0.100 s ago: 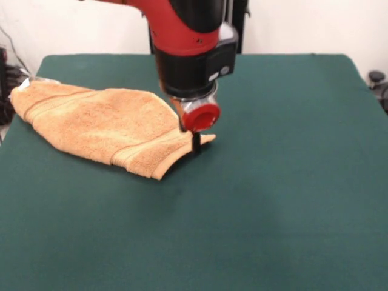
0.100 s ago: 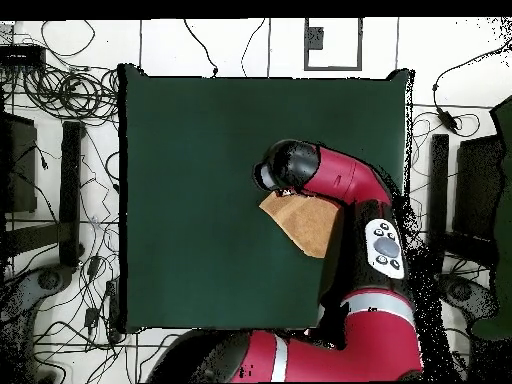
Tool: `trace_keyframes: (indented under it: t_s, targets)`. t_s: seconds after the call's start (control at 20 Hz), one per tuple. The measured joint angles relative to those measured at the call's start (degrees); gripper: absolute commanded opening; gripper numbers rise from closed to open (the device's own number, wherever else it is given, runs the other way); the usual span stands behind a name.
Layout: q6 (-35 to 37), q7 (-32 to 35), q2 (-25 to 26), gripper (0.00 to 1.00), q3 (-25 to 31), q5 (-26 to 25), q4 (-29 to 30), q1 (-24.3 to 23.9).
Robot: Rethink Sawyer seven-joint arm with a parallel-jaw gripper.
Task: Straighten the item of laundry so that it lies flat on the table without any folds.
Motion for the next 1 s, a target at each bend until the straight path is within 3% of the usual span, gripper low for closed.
trace_keyframes:
  t_s: [0.3, 0.7, 1.0]
  targets:
    - [-8.62, 0.00, 1.82, 1.00, -0.02, 0.02, -0.02, -1.16]
    - [-7.42, 0.00, 2.87, 1.00, -0.12, 0.02, 0.56, -0.92]
    - [-3.34, 0.00, -0.35, 1.00, -0.17, 0.02, 3.71, -0.94]
